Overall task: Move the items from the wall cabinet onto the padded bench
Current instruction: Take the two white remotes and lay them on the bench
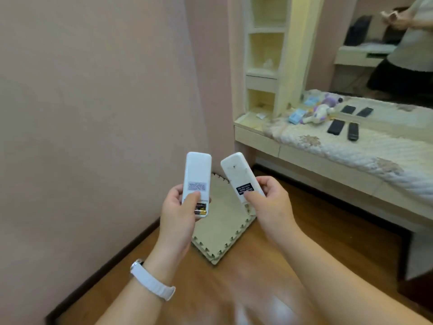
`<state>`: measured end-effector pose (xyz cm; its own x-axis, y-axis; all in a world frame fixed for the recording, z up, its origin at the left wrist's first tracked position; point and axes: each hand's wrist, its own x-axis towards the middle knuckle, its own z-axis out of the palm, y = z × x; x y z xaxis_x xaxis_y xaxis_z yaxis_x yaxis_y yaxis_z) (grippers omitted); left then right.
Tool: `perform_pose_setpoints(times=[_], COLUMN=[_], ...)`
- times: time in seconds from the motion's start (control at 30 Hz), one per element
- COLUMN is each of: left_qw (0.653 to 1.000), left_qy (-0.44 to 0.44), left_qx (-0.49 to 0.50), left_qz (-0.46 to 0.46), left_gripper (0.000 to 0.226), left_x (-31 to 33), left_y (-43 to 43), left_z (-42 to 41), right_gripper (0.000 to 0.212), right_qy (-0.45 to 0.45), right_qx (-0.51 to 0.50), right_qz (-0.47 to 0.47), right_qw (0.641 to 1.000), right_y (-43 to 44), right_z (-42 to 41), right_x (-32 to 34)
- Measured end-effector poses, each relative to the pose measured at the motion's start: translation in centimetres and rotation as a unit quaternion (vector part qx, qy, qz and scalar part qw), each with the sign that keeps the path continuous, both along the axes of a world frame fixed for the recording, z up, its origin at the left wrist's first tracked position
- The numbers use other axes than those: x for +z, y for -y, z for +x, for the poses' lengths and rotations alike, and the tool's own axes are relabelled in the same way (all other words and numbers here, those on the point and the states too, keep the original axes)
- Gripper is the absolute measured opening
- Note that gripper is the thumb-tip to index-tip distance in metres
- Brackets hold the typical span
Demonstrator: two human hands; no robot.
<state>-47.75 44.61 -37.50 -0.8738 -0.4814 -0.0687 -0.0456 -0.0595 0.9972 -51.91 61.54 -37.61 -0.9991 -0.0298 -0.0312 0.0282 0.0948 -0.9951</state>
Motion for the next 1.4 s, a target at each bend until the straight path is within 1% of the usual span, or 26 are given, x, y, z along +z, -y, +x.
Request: perform_pose_setpoints(times=[0.17, 0.3, 0.43, 0.53, 0.73, 0.83, 1.0, 1.1, 1.27, 1.4], left_qw=[0.995, 0.984, 0.974, 0.964, 0.948, 0.940, 0.924, 0.911, 0.895, 0.888], left_qy=[0.011, 0.022, 0.030, 0.050, 0.078, 0.090, 0.097, 0.105, 0.124, 0.141], left_qx=[-0.102, -0.175, -0.225, -0.259, -0.305, -0.326, -0.365, -0.393, -0.425, -0.435], left_qz=[-0.007, -0.019, -0.023, -0.014, 0.036, 0.053, 0.064, 0.071, 0.058, 0.041], left_gripper=[0.014, 0.015, 0.017, 0.017, 0.018, 0.017, 0.016, 0.017, 0.016, 0.016], left_x=[0.0, -0.6, -2.0, -3.8, -6.1, -6.2, -5.9, -5.9, -6.7, -7.4], left_y=[-8.9, -13.7, -16.8, -18.5, -20.2, -20.5, -21.7, -23.3, -27.2, -30.8], left_z=[-4.3, -7.8, -12.2, -17.1, -28.6, -33.8, -41.5, -44.0, -47.1, -49.2], right_gripper=[0.022, 0.024, 0.025, 0.024, 0.027, 0.028, 0.025, 0.026, 0.025, 0.023], right_qy=[0.002, 0.006, 0.027, 0.045, 0.079, 0.095, 0.079, 0.089, 0.095, 0.103], right_qx=[-0.108, -0.176, -0.228, -0.268, -0.338, -0.363, -0.386, -0.395, -0.425, -0.433], right_qz=[-0.012, -0.030, -0.034, -0.023, 0.001, 0.015, 0.027, 0.026, 0.031, 0.023], right_qw=[0.994, 0.984, 0.973, 0.962, 0.938, 0.927, 0.919, 0.914, 0.900, 0.895], right_y=[-9.4, -14.2, -17.1, -18.8, -20.9, -21.5, -22.1, -23.1, -26.0, -29.3], right_z=[-1.3, -2.6, -4.9, -7.8, -16.9, -21.9, -28.3, -30.4, -33.1, -35.5], right_x=[-0.3, -1.4, -2.8, -3.7, -4.4, -4.1, -3.4, -3.7, -4.5, -5.8])
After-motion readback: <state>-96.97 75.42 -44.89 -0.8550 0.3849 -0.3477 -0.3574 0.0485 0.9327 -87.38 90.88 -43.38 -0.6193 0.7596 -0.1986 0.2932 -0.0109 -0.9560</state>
